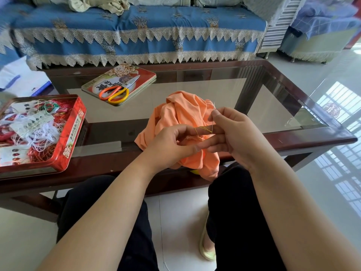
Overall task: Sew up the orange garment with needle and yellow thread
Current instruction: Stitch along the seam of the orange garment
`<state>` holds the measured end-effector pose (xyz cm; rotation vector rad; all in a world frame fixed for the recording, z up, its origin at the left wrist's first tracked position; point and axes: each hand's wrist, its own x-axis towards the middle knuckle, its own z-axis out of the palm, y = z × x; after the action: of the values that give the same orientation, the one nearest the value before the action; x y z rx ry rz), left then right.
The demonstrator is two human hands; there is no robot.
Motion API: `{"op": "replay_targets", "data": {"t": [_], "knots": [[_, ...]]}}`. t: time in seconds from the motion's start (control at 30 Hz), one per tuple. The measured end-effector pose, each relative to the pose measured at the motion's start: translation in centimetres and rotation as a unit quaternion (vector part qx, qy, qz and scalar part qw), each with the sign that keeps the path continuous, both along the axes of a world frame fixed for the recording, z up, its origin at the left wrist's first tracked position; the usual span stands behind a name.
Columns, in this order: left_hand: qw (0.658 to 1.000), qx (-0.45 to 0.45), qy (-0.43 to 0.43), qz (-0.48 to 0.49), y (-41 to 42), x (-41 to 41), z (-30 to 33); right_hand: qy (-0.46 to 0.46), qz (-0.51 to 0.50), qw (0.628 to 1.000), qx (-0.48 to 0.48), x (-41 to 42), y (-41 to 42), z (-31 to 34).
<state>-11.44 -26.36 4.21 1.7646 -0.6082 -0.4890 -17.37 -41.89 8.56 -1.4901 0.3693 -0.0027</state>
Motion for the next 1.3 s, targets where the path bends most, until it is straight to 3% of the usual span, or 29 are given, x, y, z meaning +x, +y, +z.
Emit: {"op": "replay_targets", "data": {"t": [0.37, 0.63, 1.0, 1.3], "knots": [[0.997, 0.019, -0.062, 0.029, -0.2, -0.1, -0.2, -0.063, -0.004, 0.991, -0.120, -0.2, 0.4, 0.0], [0.999, -0.008, -0.034, 0.027, 0.0, -0.1, 0.4, -0.096, -0.068, 0.933, -0.340, 0.1, -0.1, -1.1], [0.999, -0.020, -0.026, 0.004, 0.0, 0.2, 0.1, -0.095, -0.079, 0.967, -0.222, 0.4, 0.0, -1.5], [0.999, 0.003, -0.039, -0.031, -0.1, 0.4, -0.5, -0.078, -0.077, 0.971, -0.210, 0.4, 0.2, -2.0]]}}
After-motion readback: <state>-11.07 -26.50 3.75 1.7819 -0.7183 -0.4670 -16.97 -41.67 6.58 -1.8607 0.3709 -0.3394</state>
